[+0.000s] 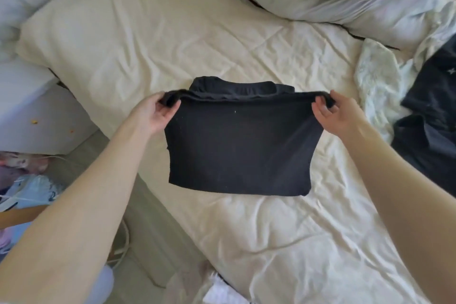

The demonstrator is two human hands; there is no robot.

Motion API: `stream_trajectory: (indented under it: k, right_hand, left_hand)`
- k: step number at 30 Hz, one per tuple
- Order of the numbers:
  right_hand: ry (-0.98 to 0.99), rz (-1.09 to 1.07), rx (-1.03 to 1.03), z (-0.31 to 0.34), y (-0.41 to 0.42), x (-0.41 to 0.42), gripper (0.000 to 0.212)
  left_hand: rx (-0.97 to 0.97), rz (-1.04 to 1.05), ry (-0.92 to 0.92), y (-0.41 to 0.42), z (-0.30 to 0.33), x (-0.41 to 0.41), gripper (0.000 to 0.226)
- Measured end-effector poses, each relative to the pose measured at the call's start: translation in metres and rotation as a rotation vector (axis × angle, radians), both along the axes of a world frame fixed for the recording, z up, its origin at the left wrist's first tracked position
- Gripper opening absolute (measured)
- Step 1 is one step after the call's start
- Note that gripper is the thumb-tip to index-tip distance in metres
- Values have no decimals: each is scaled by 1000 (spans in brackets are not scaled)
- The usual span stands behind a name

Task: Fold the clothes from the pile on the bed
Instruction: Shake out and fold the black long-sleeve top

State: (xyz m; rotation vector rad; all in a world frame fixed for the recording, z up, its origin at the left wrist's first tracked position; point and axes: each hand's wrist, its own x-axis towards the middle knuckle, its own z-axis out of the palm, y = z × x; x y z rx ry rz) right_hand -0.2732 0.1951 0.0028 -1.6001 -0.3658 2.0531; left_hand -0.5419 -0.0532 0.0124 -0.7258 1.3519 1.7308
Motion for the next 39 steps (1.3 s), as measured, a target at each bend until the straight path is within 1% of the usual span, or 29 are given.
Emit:
stream_trajectory:
  k: [2, 3, 5, 7, 8, 9, 10, 11, 12, 13, 14, 15, 17, 18, 20, 22, 23, 25, 28, 30, 32, 33, 35, 36, 37, 38, 39]
  right_hand:
    - [25, 71, 45, -17, 11, -11, 7]
    - [18, 116, 56, -26, 11, -13, 7]
    - [-59, 201, 70, -46, 0, -7, 9]
    - [-253, 283, 106, -67, -27, 10, 12]
    - [-379, 312, 129, -77, -42, 24, 8]
    - [-509, 326, 147, -86, -58, 39, 6]
    - [-638, 342, 159, -94, -74, 54, 11]
    - [-756, 361, 168, -100, -88, 69, 18]
    - [-841, 369, 162, -106, -101, 83, 26]
    - [-881, 366, 123, -110, -114, 94, 32]
    - [-869, 368, 57, -114, -124, 102, 36]
    - [-809, 388, -24, -115, -131, 107, 39]
    - [-606, 404, -201, -115, -138, 106, 36]
    - [-490, 358, -277, -115, -137, 104, 31]
    - [-334, 182, -349, -116, -132, 100, 20]
    - [-301, 28, -344, -116, -126, 101, 20]
    - [-308, -13, -330, -114, -124, 104, 20]
    - [-339, -35, -303, -109, -125, 115, 13]
    - [-388, -17, -279, -97, -132, 133, 5]
    - [-426, 48, -250, -92, -135, 138, 5]
    - [-518, 139, -185, -90, -138, 138, 7]
    - [-600, 197, -122, -90, -140, 137, 6]
    - [-790, 396, 77, -85, -146, 132, 2]
    - [-829, 494, 172, -83, -149, 129, 5]
    - [-804, 558, 227, -81, -152, 125, 10]
    - [-718, 582, 230, -78, -154, 122, 20]
    - [-585, 579, 186, -75, -155, 120, 28]
  left_hand:
    - [-2, -70, 54, 16, -16, -11, 17]
    - [-45, -115, 81, 19, -27, -13, 17]
    - [-245, -210, 152, 15, -51, -3, 19]
    - [-517, -288, 238, -5, -76, 18, 22]
    - [-617, -323, 289, -19, -85, 30, 15]
    - [-675, -356, 333, -34, -92, 44, 5]
    - [-706, -374, 355, -50, -98, 58, 7]
    - [-730, -384, 337, -66, -106, 69, 9]
    - [-751, -385, 282, -80, -112, 79, 13]
    - [-763, -402, 193, -92, -118, 87, 27]
    - [-726, -405, 72, -101, -121, 94, 36]
    - [-640, -378, -72, -107, -124, 100, 38]
    - [-452, -246, -335, -113, -127, 108, 47]
    - [-382, -160, -403, -114, -128, 110, 50]
    - [-314, -39, -425, -111, -129, 111, 47]
    - [-271, 44, -380, -105, -129, 108, 35]
    - [-264, 77, -339, -102, -127, 106, 28]
    - [-258, 130, -258, -102, -120, 107, 16]
    - [-253, 145, -206, -115, -106, 118, 11]
    - [-253, 112, -183, -121, -97, 124, 15]
    - [-308, 27, -91, -116, -84, 124, 18]
    - [-350, -29, -14, -109, -76, 124, 18]
    - [-417, -129, 169, -90, -60, 129, 19]
    - [-447, -179, 268, -79, -52, 134, 20]
    - [-470, -237, 368, -66, -43, 140, 19]
    - [-486, -308, 469, -52, -35, 148, 18]
    - [-499, -387, 571, -37, -28, 157, 18]
